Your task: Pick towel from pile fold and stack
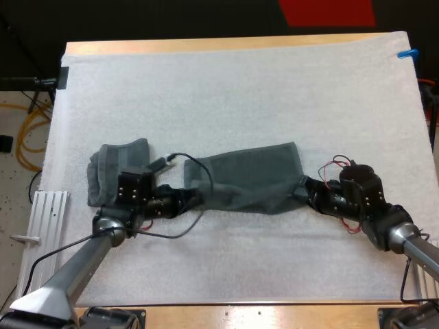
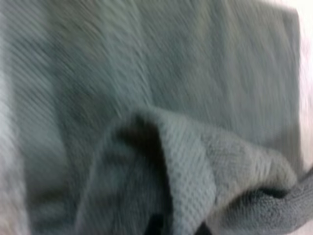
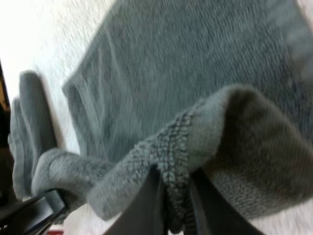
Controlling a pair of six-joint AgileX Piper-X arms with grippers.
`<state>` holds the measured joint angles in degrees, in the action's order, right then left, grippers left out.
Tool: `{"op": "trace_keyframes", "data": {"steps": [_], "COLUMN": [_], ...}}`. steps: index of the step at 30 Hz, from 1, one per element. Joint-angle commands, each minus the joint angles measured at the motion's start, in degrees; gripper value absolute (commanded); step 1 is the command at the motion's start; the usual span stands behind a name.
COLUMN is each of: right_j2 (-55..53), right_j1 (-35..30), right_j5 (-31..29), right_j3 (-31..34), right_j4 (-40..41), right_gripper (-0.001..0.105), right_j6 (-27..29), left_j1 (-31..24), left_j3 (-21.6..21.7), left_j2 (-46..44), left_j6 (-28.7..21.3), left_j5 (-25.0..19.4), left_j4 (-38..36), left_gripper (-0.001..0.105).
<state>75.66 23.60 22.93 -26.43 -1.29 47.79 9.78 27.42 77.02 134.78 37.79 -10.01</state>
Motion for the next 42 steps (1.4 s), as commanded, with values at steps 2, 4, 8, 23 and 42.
{"op": "trace_keyframes", "data": {"steps": [2,4,8,23,42], "right_j2": [0.7,1.2,2.4,5.2,5.2], "right_j1": [0.0,0.0,0.0,-0.1,-0.1], "right_j5": [-2.6,-5.2,-6.8,-5.5,-11.1], "right_j3": [-0.2,-0.3,-0.8,-1.0,-8.6], "right_j4": [-3.0,-4.1,-5.0,-10.9,-17.6], "right_gripper": [0.0,0.0,0.0,0.044,0.065], "right_j6": [-0.1,-0.2,-0.2,0.4,26.8], "left_j1": [-1.7,-2.5,-2.7,-2.7,-2.7], "left_j3": [0.2,0.2,0.2,0.2,5.1], "left_j2": [0.8,1.6,3.4,4.2,4.2], "left_j6": [0.9,0.9,0.9,-1.8,-1.1], "left_j5": [0.9,1.8,1.9,-0.7,-2.3], "left_j4": [2.2,3.1,4.9,8.4,17.7], "left_gripper": [0.0,0.0,0.0,0.03,0.041]}}
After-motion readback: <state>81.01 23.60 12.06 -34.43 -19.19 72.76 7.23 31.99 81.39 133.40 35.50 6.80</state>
